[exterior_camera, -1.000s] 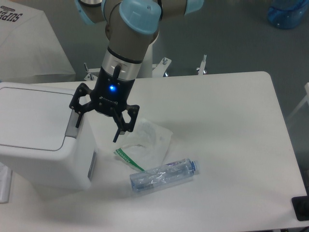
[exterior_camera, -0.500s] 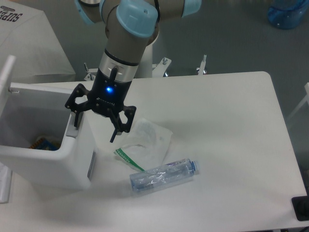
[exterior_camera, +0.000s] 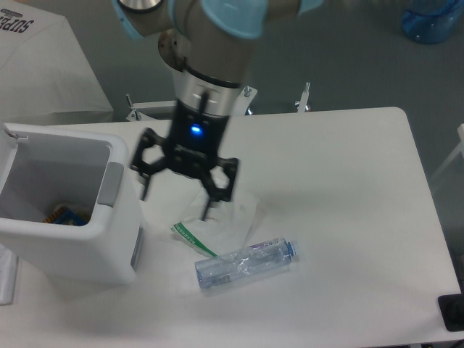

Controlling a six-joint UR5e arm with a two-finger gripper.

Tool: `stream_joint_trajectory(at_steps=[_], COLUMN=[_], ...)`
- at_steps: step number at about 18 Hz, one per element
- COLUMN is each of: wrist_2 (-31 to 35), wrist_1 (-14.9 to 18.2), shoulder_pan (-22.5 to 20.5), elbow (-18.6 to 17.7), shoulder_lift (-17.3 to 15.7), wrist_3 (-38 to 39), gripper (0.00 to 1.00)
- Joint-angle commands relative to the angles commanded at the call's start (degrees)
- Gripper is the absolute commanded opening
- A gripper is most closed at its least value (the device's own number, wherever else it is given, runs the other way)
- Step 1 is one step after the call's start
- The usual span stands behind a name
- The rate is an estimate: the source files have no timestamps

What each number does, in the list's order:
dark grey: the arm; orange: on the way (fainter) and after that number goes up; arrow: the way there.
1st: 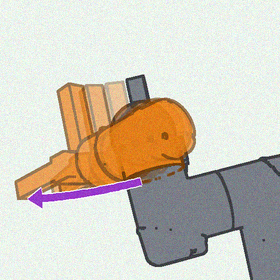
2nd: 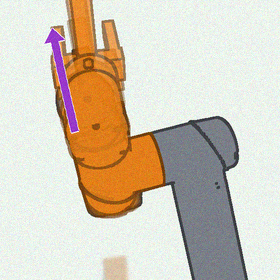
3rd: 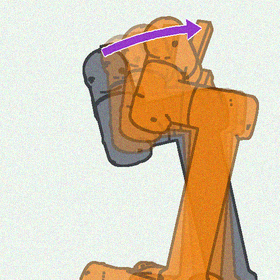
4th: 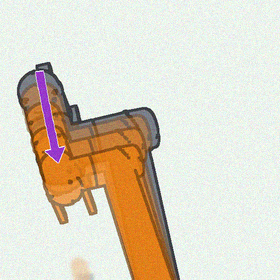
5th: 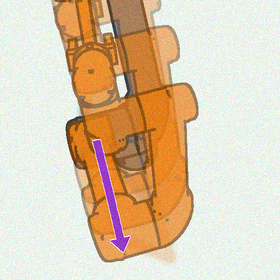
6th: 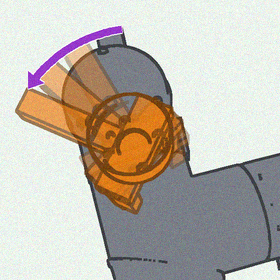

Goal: Open the trash can

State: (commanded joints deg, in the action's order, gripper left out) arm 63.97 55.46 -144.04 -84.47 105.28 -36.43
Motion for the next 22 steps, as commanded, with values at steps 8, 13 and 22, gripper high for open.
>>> stream_joint_trajectory(at_steps=[8, 13, 22], wrist_2=[13.4, 18.7, 20.5], wrist_1=[0.7, 0.9, 1.1], shoulder_pan=[-6.4, -6.0, -6.3], elbow=[3.3, 3.1, 2.7], shoulder_lift=[10.4, 12.2, 12.3], wrist_3=[-23.7, -34.5, -40.4], gripper=[1.00, 1.00, 1.00])
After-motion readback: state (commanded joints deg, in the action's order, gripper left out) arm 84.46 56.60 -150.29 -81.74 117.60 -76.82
